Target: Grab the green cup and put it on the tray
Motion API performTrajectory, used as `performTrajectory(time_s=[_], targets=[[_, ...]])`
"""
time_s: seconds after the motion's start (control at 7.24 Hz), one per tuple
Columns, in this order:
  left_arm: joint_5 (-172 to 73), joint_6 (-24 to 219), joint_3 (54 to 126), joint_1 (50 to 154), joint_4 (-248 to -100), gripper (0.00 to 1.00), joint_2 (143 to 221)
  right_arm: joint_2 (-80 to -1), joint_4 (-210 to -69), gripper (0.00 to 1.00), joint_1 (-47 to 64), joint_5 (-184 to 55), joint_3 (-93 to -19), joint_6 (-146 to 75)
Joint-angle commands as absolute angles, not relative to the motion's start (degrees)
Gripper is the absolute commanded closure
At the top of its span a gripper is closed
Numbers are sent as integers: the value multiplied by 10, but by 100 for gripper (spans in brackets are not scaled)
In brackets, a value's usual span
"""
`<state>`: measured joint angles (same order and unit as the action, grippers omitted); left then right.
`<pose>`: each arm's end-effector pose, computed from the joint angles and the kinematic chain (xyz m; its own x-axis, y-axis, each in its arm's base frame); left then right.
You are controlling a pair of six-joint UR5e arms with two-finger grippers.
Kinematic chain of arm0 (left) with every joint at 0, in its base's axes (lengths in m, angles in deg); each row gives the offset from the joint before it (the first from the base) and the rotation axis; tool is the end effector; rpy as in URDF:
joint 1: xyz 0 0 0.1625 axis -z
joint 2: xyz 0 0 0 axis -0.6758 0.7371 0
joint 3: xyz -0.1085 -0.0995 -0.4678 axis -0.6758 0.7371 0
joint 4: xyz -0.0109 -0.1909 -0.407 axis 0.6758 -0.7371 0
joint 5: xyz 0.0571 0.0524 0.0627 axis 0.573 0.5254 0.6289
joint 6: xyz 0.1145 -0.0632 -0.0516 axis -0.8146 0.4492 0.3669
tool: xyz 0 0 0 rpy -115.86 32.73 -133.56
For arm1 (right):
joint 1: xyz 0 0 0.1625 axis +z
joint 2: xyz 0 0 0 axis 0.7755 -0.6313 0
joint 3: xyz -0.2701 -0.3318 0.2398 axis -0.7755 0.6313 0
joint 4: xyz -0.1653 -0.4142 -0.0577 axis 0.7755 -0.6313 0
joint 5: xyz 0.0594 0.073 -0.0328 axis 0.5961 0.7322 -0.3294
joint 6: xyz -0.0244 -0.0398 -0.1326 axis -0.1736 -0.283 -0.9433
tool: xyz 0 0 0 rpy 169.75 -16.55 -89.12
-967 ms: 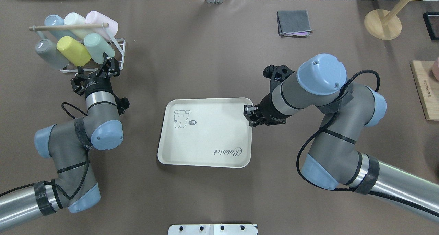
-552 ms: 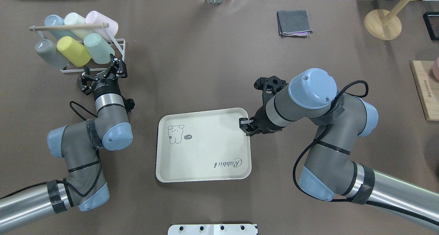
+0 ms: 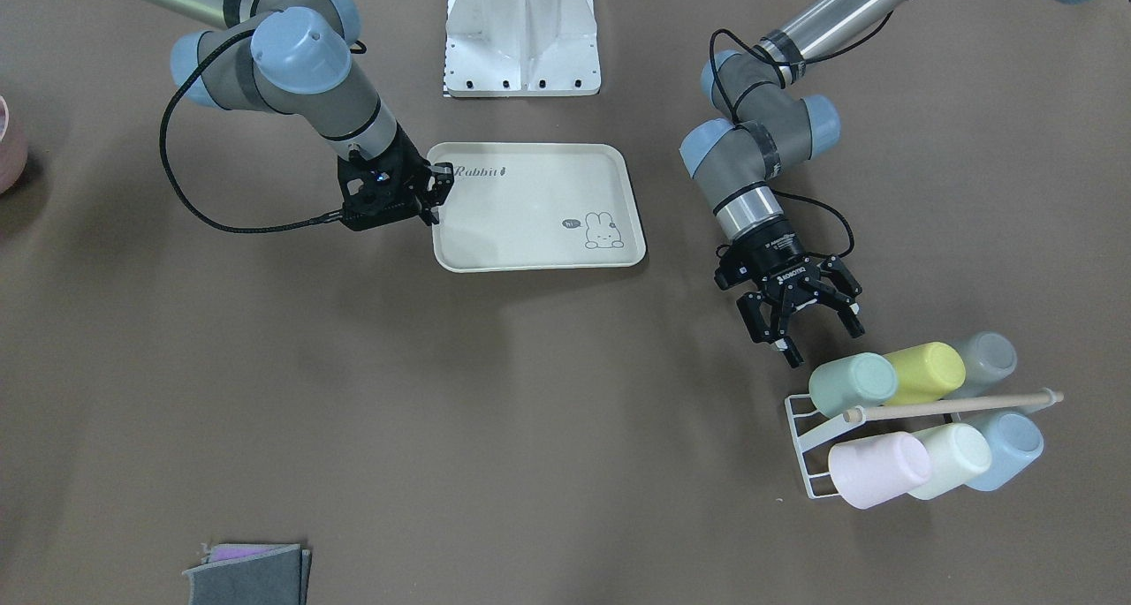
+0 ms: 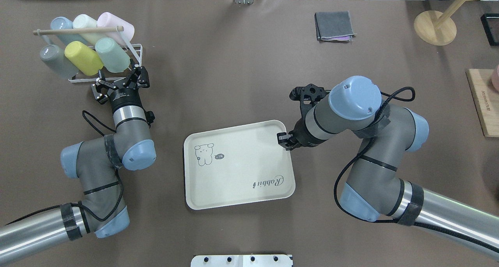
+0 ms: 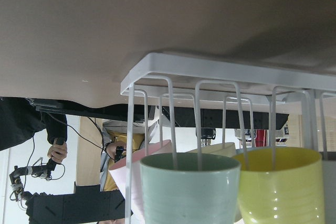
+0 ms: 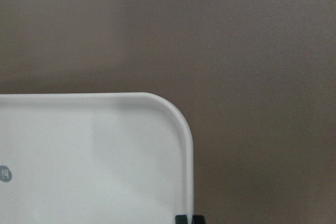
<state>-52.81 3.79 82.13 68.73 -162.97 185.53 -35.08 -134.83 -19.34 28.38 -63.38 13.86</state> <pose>0.5301 -0.5521 0.4913 -0.6355 0.3999 0.6604 -0.7443 -0.0901 -0.6617 -0.5766 -0.4380 0.3451 0.5235 -0.1125 0.8445 0.0508 0.9936 0.1008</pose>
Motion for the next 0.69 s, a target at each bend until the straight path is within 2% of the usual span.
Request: performTrajectory(time_s=[0.0, 0.55], targets=[[-524, 36, 807, 689, -1645, 1, 1856, -351, -1348, 100, -193, 283, -623, 139], [-524, 38, 785, 700, -1662, 1, 1870, -351, -1349, 100, -194, 283, -605, 148]])
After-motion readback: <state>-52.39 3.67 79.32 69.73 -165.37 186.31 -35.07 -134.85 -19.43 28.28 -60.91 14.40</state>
